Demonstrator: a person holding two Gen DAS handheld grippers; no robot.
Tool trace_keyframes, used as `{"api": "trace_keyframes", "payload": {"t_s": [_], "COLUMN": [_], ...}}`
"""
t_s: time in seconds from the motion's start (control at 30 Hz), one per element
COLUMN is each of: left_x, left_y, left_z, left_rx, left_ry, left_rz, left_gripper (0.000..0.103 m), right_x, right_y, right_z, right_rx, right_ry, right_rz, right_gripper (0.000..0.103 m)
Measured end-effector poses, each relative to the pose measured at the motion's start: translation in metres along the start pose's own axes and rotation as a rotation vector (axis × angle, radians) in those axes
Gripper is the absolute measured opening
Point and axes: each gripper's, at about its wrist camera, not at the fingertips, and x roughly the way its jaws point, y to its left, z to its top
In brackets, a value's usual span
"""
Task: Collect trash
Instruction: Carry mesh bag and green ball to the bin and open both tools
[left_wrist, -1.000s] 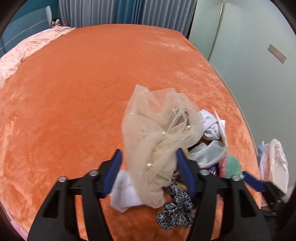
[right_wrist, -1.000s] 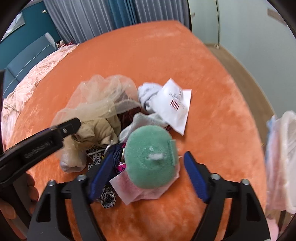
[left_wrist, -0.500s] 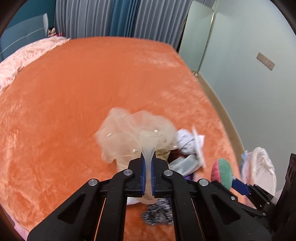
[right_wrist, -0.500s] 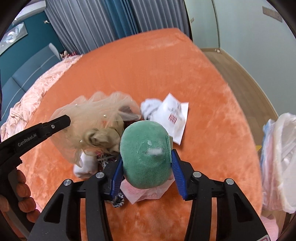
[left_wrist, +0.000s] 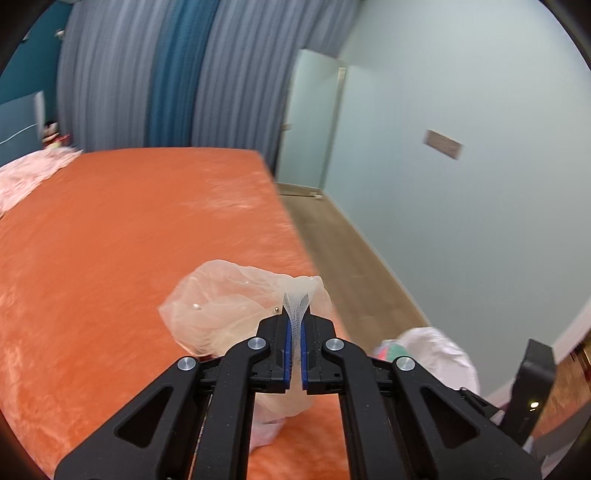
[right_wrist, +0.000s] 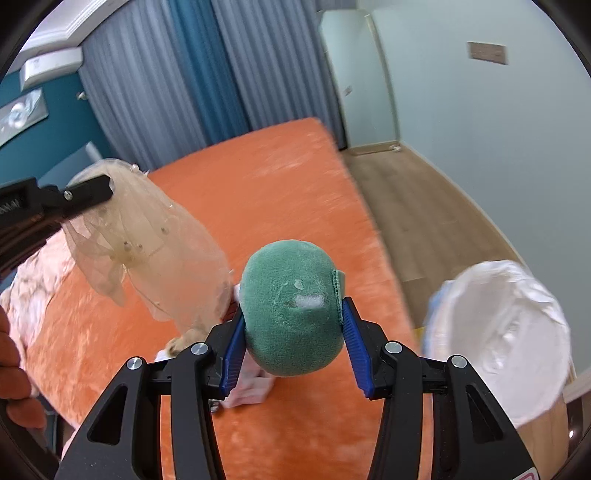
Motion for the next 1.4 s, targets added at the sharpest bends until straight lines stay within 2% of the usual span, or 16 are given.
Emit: {"api": "trace_keyframes", "payload": {"t_s": [0.23, 0.43, 0.63, 0.83, 0.9, 0.97, 1.0, 1.4], "left_x": [0.015, 0.042, 0.074, 0.101, 0.104, 0.106, 0.106, 0.095], "left_y": [-0.095, -0.154, -0.190, -0.212, -0.215, -0.220, -0.218, -0.189], "left_z": [-0.003, -0.022, -0.038, -0.046, -0.049, -0.050, -0.050, -0.044], "left_rx": [0.110, 0.175, 0.218, 0.230, 0.234, 0.233, 0.224, 0.168], "left_ry": [0.037, 0.097, 0.158, 0.195, 0.205, 0.207, 0.195, 0.165], "left_rz": [-0.151, -0.246, -0.292, -0.309, -0.305, -0.276, -0.254, -0.192], "left_gripper": [0.003, 0.003, 0.003, 0.005, 0.015, 0.060, 0.064, 0.064], "right_x": [-0.035, -0.047, -0.039, -0.030, -0.028, -0.029, -0.028, -0.040], "right_y": [-0.079, -0.140, -0.177, -0.191, -0.190, -0.194, -0.194, -0.174], "right_z": [-0.003, -0.014, -0.028, -0.031, -0.032, -0.032, -0.033, -0.025], "right_rx": [0.103, 0.185, 0.251, 0.286, 0.291, 0.296, 0.299, 0.255], "right_ry": [-0.058, -0.065, -0.039, -0.026, -0.028, -0.029, -0.029, -0.049], "right_rz": [-0.130, -0.230, -0.272, -0.282, -0.290, -0.294, -0.294, -0.284], "right_gripper": [0.047, 0.047, 0.047, 0.051, 0.054, 0.057, 0.060, 0.066]}}
